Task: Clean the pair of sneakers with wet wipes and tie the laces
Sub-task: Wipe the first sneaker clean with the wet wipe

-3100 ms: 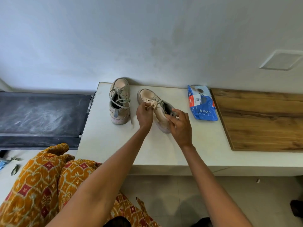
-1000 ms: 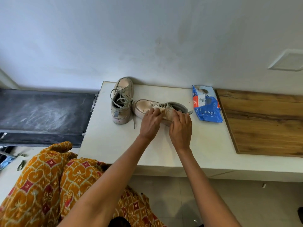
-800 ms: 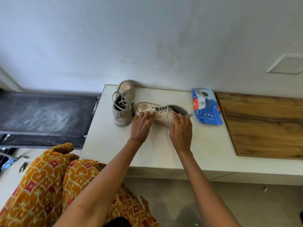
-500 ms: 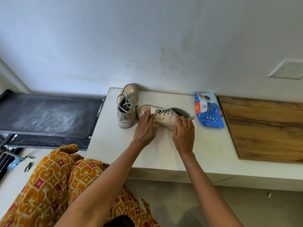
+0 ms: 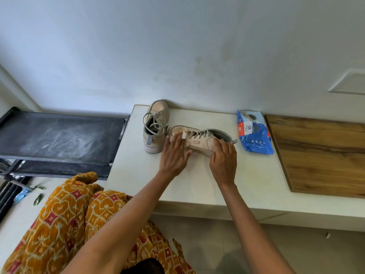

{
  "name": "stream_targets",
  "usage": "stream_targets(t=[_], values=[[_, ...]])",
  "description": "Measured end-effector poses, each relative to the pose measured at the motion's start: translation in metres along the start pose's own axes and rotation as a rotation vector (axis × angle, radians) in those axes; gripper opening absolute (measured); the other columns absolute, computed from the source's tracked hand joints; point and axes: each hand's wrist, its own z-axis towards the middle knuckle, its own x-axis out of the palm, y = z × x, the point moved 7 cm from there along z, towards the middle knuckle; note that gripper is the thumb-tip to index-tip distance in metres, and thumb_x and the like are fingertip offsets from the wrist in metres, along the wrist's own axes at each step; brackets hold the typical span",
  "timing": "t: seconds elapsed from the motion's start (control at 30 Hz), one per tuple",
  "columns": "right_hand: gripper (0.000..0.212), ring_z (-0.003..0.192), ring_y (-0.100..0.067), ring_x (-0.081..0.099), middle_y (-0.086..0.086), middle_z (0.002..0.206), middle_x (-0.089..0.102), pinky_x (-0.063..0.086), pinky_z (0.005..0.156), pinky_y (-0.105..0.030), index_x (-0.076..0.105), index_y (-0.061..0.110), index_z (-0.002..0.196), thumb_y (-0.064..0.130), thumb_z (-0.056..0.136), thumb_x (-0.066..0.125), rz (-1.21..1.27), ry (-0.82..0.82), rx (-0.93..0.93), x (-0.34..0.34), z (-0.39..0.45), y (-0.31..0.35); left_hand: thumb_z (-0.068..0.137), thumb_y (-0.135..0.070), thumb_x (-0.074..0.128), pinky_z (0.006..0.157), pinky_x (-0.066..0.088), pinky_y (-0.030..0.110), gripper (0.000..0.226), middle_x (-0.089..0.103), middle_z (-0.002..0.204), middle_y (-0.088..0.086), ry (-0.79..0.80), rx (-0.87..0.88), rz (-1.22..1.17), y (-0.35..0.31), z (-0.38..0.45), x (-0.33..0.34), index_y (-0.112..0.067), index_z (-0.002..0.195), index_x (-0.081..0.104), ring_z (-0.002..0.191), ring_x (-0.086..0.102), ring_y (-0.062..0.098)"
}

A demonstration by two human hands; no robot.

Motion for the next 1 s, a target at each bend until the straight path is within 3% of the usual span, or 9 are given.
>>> stream_targets(t=[0.13, 0.33, 0.47, 0.63, 0.73, 0.8, 0.83, 0.9, 1.0], values=[[0.043, 0.117, -0.024, 0.041, -0.013, 0.119, 0.06, 0.043, 0.104, -0.044, 0.055, 0.005, 0.126, 0.015, 0.089, 0.036, -0.005, 0.013, 0.021, 0.002, -0.002, 0.0, 0.08, -0.059, -0.016, 0.114, -0.016, 0.038, 0.088, -0.002, 0.158, 0.007, 0.009, -0.122, -0.081, 0.004, 0.008, -0.007, -0.008, 0.15, 0.004, 0.146, -0.008, 0.017], [0.038, 0.115, -0.022, 0.041, -0.013, 0.117, 0.061, 0.045, 0.1, -0.045, 0.055, 0.005, 0.125, 0.008, 0.087, 0.05, -0.009, -0.009, -0.021, 0.001, 0.0, -0.001, 0.084, -0.065, -0.012, 0.114, -0.015, 0.03, 0.087, -0.004, 0.158, 0.007, 0.006, 0.101, -0.144, -0.037, 0.004, -0.009, -0.009, 0.149, 0.004, 0.143, -0.013, 0.013], [0.042, 0.114, -0.022, 0.041, -0.012, 0.117, 0.06, 0.046, 0.098, -0.044, 0.056, 0.006, 0.124, 0.014, 0.089, 0.036, -0.008, -0.014, -0.015, 0.0, -0.001, 0.001, 0.097, -0.055, 0.006, 0.113, -0.012, 0.032, 0.071, -0.005, 0.158, 0.009, 0.121, -0.086, -0.175, -0.001, 0.024, -0.006, -0.009, 0.15, 0.001, 0.145, -0.008, 0.019], [0.041, 0.114, -0.023, 0.044, -0.011, 0.118, 0.06, 0.047, 0.098, -0.042, 0.055, 0.007, 0.125, 0.015, 0.089, 0.037, 0.002, -0.013, -0.012, 0.001, -0.001, -0.001, 0.098, -0.051, 0.007, 0.118, -0.006, 0.036, 0.069, -0.001, 0.158, 0.012, 0.145, -0.212, -0.208, 0.023, 0.04, -0.007, -0.005, 0.15, 0.007, 0.146, -0.005, 0.021], [0.041, 0.112, -0.022, 0.047, -0.008, 0.116, 0.061, 0.045, 0.099, -0.039, 0.057, 0.008, 0.124, 0.014, 0.089, 0.036, 0.003, -0.01, -0.04, 0.001, 0.002, -0.003, 0.102, -0.034, 0.024, 0.117, 0.0, 0.037, 0.052, 0.026, 0.153, 0.016, -0.039, -0.114, -0.253, 0.008, 0.03, -0.018, -0.006, 0.145, 0.03, 0.143, 0.017, 0.026], [0.038, 0.11, -0.025, 0.053, -0.008, 0.114, 0.062, 0.045, 0.1, -0.04, 0.058, 0.007, 0.123, 0.007, 0.088, 0.044, 0.01, -0.011, -0.084, 0.0, 0.006, -0.005, 0.096, -0.011, 0.044, 0.112, 0.025, 0.042, 0.032, 0.06, 0.123, 0.015, -0.283, 0.007, -0.267, 0.0, 0.019, -0.035, -0.007, 0.125, 0.056, 0.123, 0.048, 0.031], [0.037, 0.108, -0.027, 0.055, -0.009, 0.112, 0.063, 0.045, 0.101, -0.042, 0.059, 0.007, 0.122, 0.002, 0.087, 0.051, 0.019, -0.016, -0.1, -0.002, 0.007, -0.006, 0.09, -0.003, 0.053, 0.1, 0.041, 0.043, 0.027, 0.069, 0.104, 0.014, -0.378, 0.028, -0.308, 0.001, 0.015, -0.042, -0.006, 0.113, 0.065, 0.106, 0.058, 0.034], [0.037, 0.104, -0.028, 0.059, -0.009, 0.108, 0.065, 0.043, 0.104, -0.046, 0.062, 0.006, 0.118, -0.003, 0.083, 0.06, 0.049, -0.032, -0.09, -0.006, 0.009, -0.006, 0.083, 0.001, 0.063, 0.071, 0.052, 0.037, 0.018, 0.071, 0.081, 0.012, -0.479, -0.002, -0.453, 0.009, 0.008, -0.055, -0.005, 0.097, 0.071, 0.085, 0.062, 0.031], [0.03, 0.105, -0.026, 0.058, -0.008, 0.109, 0.064, 0.044, 0.102, -0.042, 0.063, 0.008, 0.116, 0.007, 0.089, 0.049, 0.147, -0.051, -0.041, -0.015, 0.006, 0.006, 0.084, -0.001, 0.062, 0.07, 0.05, 0.031, 0.02, 0.069, 0.086, 0.009, -0.4, -0.117, -0.813, 0.01, 0.004, -0.065, -0.007, 0.102, 0.066, 0.083, 0.063, 0.021]])
